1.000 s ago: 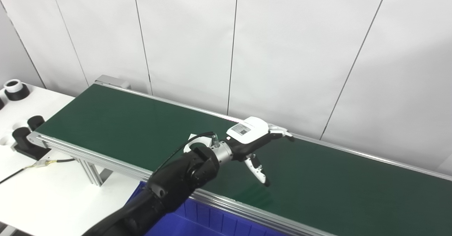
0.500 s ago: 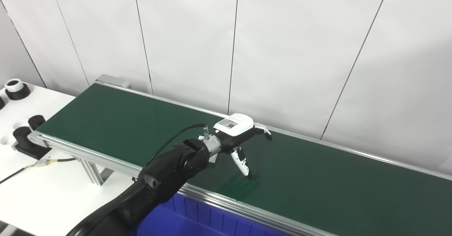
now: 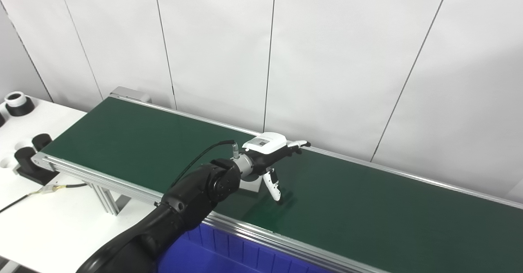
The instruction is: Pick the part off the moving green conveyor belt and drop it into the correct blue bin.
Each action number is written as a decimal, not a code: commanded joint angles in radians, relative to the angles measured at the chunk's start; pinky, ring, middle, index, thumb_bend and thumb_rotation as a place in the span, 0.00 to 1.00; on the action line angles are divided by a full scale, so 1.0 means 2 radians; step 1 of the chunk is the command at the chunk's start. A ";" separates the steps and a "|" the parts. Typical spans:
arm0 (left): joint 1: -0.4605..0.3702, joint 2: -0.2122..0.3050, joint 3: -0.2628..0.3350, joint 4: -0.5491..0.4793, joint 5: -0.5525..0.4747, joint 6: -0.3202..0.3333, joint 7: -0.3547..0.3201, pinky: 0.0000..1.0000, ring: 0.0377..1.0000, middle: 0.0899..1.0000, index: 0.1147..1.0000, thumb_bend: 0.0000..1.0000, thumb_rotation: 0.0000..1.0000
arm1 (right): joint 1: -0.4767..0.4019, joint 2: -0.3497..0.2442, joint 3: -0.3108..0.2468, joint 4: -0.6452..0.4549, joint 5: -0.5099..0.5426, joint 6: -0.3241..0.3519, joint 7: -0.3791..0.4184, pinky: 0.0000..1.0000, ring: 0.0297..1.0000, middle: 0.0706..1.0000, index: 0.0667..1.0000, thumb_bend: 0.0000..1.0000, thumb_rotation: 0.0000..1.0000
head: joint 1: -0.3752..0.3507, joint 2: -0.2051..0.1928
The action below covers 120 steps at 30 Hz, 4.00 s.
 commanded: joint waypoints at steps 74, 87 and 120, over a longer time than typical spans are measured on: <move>-0.091 0.005 -0.157 0.103 0.131 0.032 0.076 0.28 0.35 0.41 0.49 0.50 0.00 | 0.013 0.003 0.024 -0.038 -0.004 -0.025 -0.009 0.80 0.83 0.86 0.81 0.91 0.95 | -0.017 0.018; -0.077 0.036 -0.115 -0.021 0.087 0.008 0.018 0.36 0.39 0.47 0.44 0.50 0.00 | 0.011 0.009 0.030 -0.052 -0.007 -0.025 -0.009 0.80 0.81 0.85 0.81 0.93 0.93 | -0.096 0.085; 0.043 0.056 0.034 -0.398 -0.054 0.077 -0.167 0.43 0.48 0.43 0.43 0.52 0.00 | 0.019 0.022 0.022 -0.176 -0.029 0.012 -0.008 0.76 0.79 0.82 0.81 0.88 0.93 | -0.090 0.287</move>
